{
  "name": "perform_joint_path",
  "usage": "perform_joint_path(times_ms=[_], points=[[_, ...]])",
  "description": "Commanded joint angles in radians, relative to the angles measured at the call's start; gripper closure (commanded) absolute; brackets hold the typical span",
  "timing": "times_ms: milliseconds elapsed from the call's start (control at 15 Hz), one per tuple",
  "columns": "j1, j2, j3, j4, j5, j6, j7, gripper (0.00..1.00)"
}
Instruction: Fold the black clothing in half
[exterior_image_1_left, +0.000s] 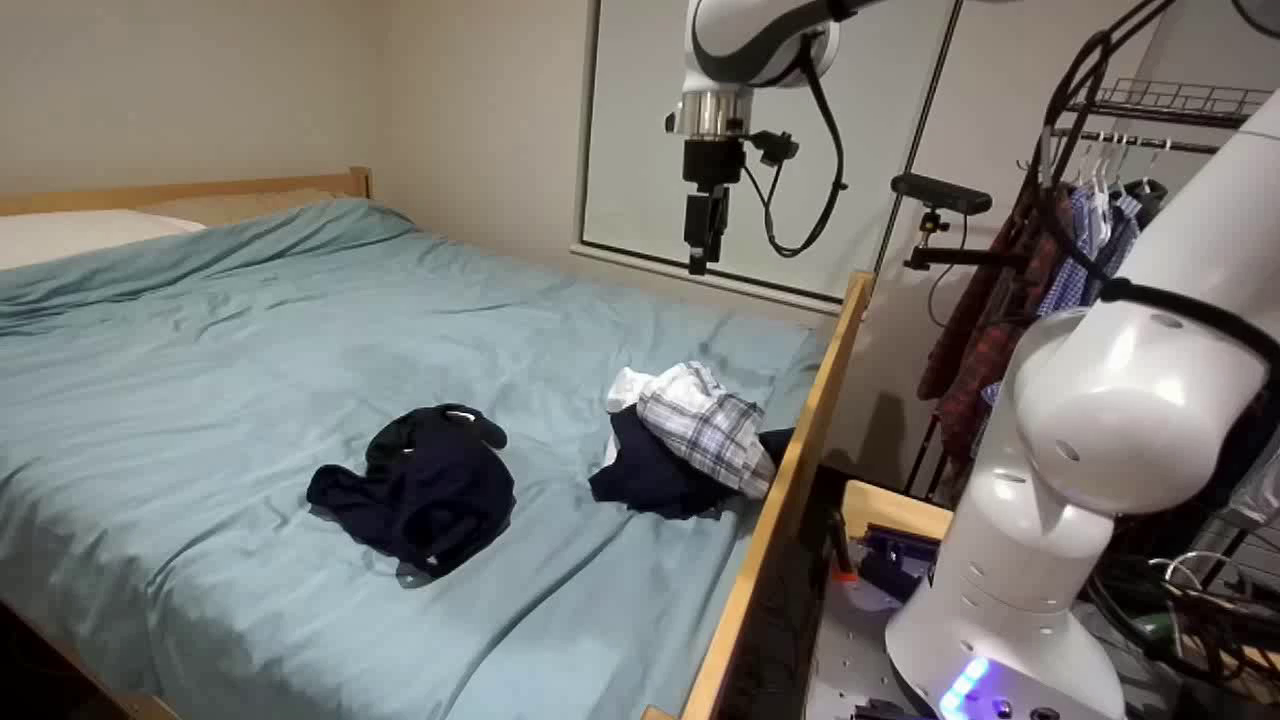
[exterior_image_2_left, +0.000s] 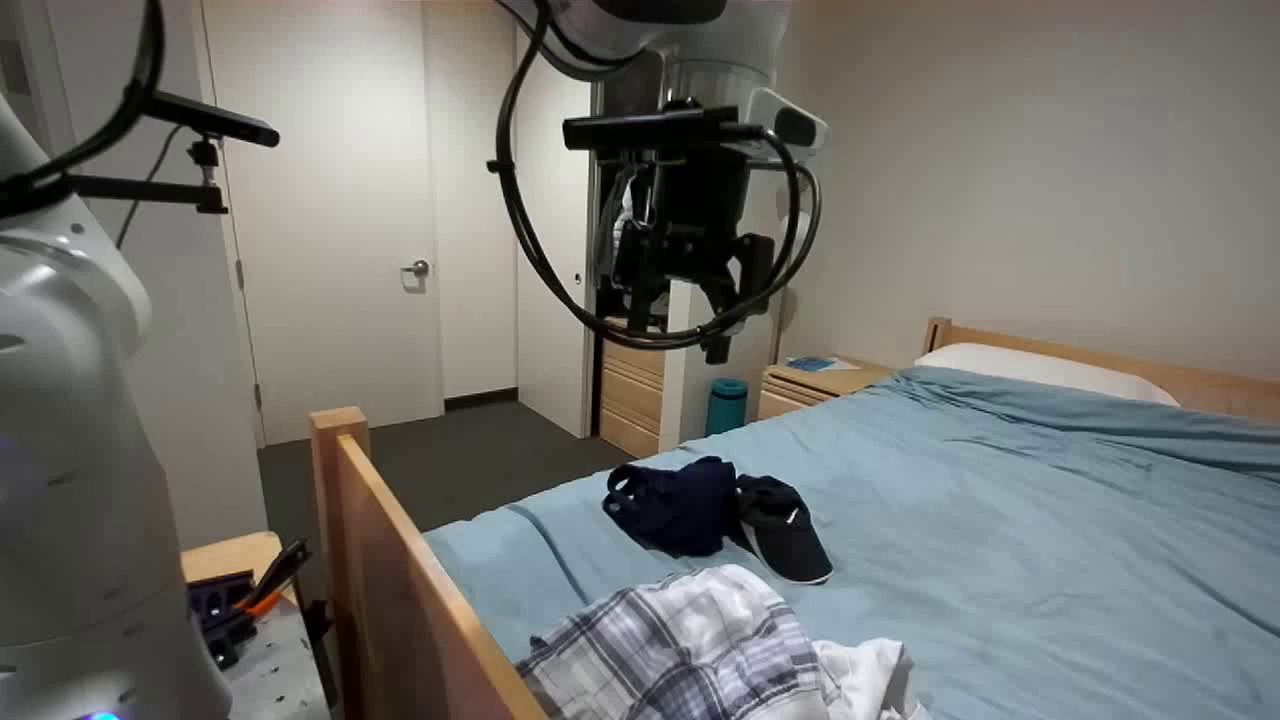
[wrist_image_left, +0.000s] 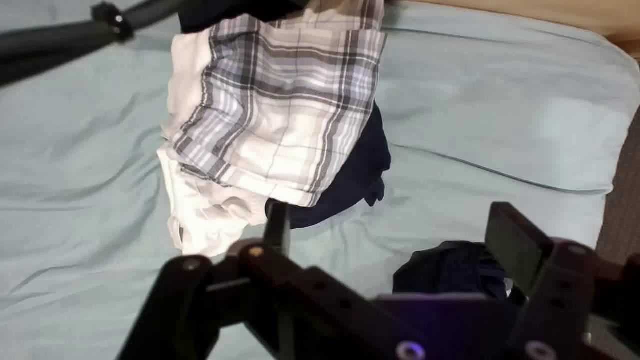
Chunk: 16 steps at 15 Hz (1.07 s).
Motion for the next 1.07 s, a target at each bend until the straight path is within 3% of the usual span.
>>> perform_joint_path(times_ms=[0,400,667,733,1000], points=[[-0.018,0.002,0.017,0.001,0.005,-0.001,-0.005,0.0],[0.054,0.287,0.088,0.135,0.095,0.145,-0.035,0.0],[0.051,0.541,0.165,0.315,0.091,0.166,-0.071,0.0],[0.042,0.408,0.172,0.196,0.063,0.18,-0.01,0.0],[0.034,0.557,0.196,0.306,0.057,0.181,-0.02,0.0]])
